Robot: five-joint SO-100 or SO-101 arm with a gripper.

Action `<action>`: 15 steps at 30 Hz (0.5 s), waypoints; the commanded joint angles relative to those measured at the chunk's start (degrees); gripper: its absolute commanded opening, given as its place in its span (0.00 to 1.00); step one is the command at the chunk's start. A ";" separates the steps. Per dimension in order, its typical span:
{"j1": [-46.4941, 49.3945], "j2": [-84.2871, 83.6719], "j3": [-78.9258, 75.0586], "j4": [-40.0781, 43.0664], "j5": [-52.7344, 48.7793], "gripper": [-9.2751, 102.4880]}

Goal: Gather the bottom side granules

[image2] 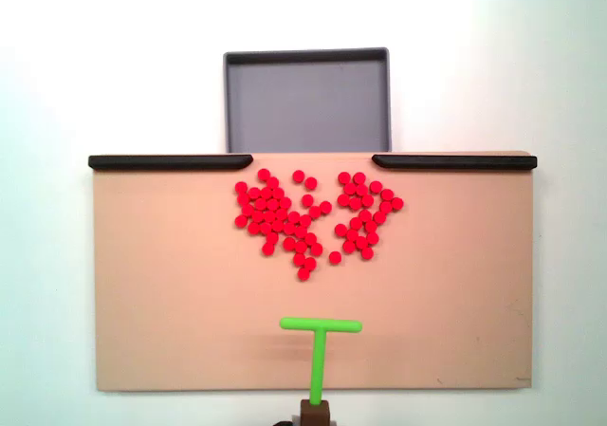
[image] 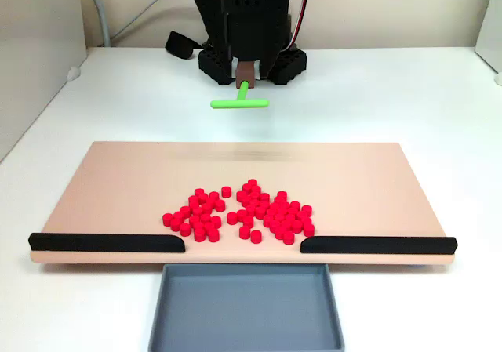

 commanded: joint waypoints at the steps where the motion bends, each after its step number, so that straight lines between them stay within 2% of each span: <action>1: -0.97 -2.29 -0.62 -0.09 -2.20 0.08; 15: -0.44 -2.64 -1.14 -0.18 -2.99 0.08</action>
